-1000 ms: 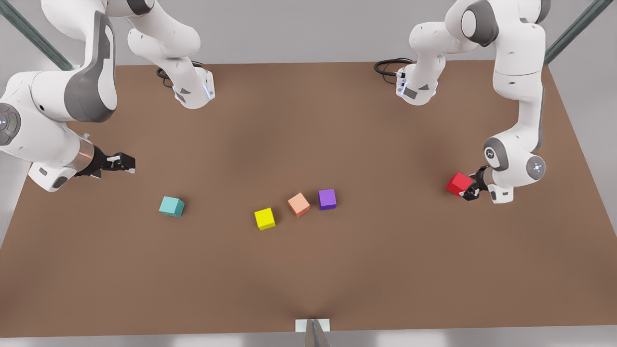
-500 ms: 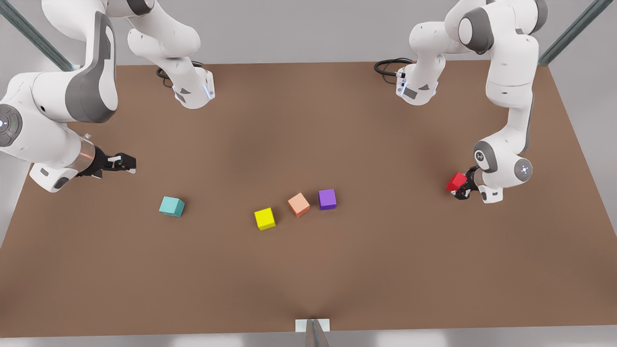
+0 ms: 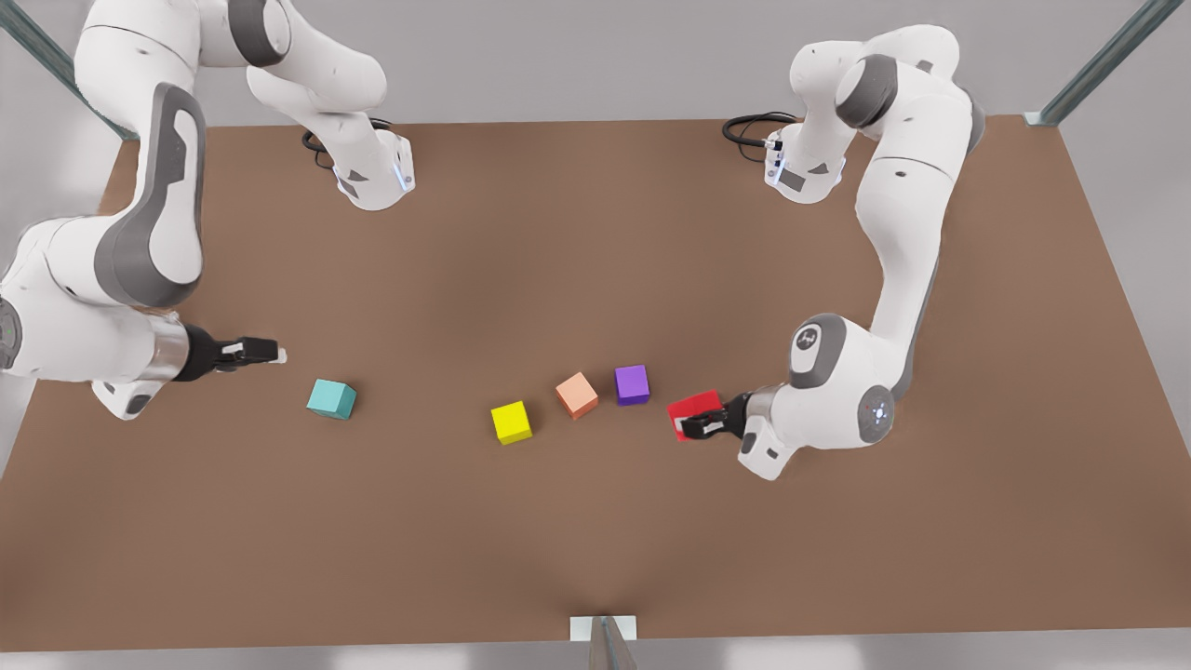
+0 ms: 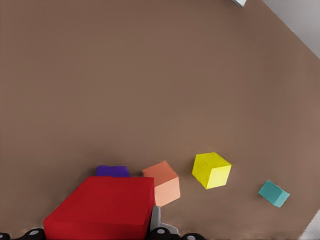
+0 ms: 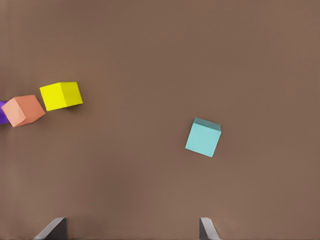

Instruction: Pick up red wooden cube and pass to hand red wooden cube and place in blue wooden cube

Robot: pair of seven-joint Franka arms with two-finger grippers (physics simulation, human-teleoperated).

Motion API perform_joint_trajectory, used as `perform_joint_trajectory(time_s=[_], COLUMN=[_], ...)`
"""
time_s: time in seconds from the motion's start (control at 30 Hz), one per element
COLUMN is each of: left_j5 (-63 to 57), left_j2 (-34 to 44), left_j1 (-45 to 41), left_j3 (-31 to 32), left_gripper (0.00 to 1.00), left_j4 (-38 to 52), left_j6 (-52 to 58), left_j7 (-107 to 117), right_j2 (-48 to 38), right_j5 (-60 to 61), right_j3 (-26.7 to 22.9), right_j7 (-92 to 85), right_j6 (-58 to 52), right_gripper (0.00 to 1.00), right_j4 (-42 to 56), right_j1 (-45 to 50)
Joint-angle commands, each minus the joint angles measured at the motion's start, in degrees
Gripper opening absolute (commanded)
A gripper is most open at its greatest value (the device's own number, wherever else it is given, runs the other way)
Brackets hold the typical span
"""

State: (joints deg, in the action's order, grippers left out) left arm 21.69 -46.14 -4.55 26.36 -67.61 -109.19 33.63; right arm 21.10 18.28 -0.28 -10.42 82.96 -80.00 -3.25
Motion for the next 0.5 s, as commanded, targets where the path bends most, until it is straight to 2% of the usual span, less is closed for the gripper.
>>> perform_joint_trajectory(time_s=[0.0,0.03,0.07,0.1,0.13,0.17,0.27,0.4,0.47], left_j5=[3.2,3.3,3.3,6.2,12.3,18.9,30.2,32.8,38.9], left_j2=[-4.1,-4.6,-6.3,-7.7,-8.9,-10.2,-11.8,-11.9,-11.9], left_j1=[-1.3,-2.2,-2.4,-2.3,-2.3,-2.3,-2.5,-2.5,-2.0], left_j3=[5.0,5.1,7.3,8.4,8.9,9.1,9.4,9.7,9.7], left_gripper=[0.56,0.56,0.57,0.58,0.58,0.58,0.57,0.57,0.56], left_j4=[3.7,3.8,3.8,3.9,3.9,3.8,3.5,2.4,-0.1], left_j6=[0.5,-2.9,-7.2,-9.8,-12.7,-14.6,-16.3,-17.6,-17.6], left_j7=[2.3,2.1,-3.5,-6.4,-11.7,-17.9,-31.3,-45.7,-54.9], right_j2=[4.1,6.4,12.6,18.3,21.3,22.2,22.5,24.8,24.9], right_j5=[20.7,24.9,33.3,35.4,36.0,37.0,38.8,41.0,42.8], right_j3=[1.8,4.1,7.1,11.5,15.3,16.7,17.0,16.9,16.8], right_j7=[-25.4,-32.2,-44.7,-52.0,-58.0,-64.0,-79.2,-94.8,-99.8], right_j6=[-1.9,-1.9,-1.9,-0.2,5.0,9.6,18.8,19.9,19.9], right_gripper=[1.0,1.0,1.0,1.0,1.0,1.0,1.0,1.0,1.0], right_j4=[1.0,1.8,4.8,10.3,12.1,12.1,13.2,12.2,12.1], right_j1=[0.8,0.8,0.8,1.2,1.4,2.0,6.2,6.1,5.8])
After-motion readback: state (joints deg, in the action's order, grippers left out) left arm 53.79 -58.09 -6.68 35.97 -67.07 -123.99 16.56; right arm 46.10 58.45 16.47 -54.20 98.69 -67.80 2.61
